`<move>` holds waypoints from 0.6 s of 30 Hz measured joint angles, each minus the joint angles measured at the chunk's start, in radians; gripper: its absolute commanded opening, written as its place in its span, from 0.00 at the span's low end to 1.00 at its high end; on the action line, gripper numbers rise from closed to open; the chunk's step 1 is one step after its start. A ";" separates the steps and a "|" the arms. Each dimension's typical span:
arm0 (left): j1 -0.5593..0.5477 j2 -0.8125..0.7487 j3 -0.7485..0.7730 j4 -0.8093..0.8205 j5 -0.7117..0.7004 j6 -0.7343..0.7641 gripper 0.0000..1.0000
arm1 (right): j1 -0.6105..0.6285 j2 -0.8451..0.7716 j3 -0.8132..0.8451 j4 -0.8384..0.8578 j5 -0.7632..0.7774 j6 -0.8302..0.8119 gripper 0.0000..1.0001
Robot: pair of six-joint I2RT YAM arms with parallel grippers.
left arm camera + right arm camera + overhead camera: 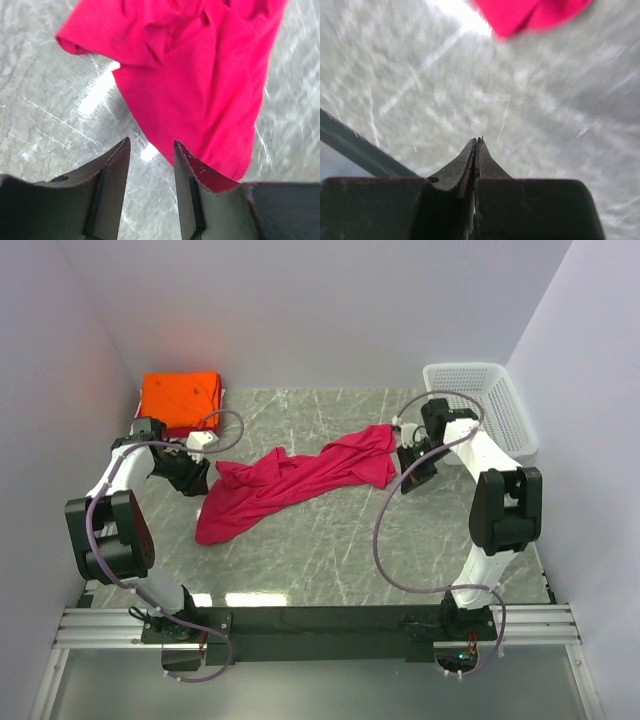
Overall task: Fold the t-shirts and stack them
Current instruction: Flatten the tshirt out
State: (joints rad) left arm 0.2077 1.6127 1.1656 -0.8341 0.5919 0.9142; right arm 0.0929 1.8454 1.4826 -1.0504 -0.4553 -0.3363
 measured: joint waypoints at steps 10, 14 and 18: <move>-0.003 0.088 0.010 0.144 -0.008 -0.201 0.54 | 0.009 -0.056 -0.263 0.027 0.098 -0.066 0.00; -0.004 0.163 0.045 0.156 0.010 -0.248 0.54 | 0.009 -0.055 -0.248 0.045 0.093 -0.054 0.26; -0.013 0.204 0.061 0.173 0.025 -0.285 0.51 | 0.009 -0.040 -0.193 0.054 0.069 -0.023 0.36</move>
State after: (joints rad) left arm 0.1944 1.8164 1.2263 -0.6613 0.6167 0.6296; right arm 0.1020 1.8057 1.2900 -0.9962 -0.3862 -0.3595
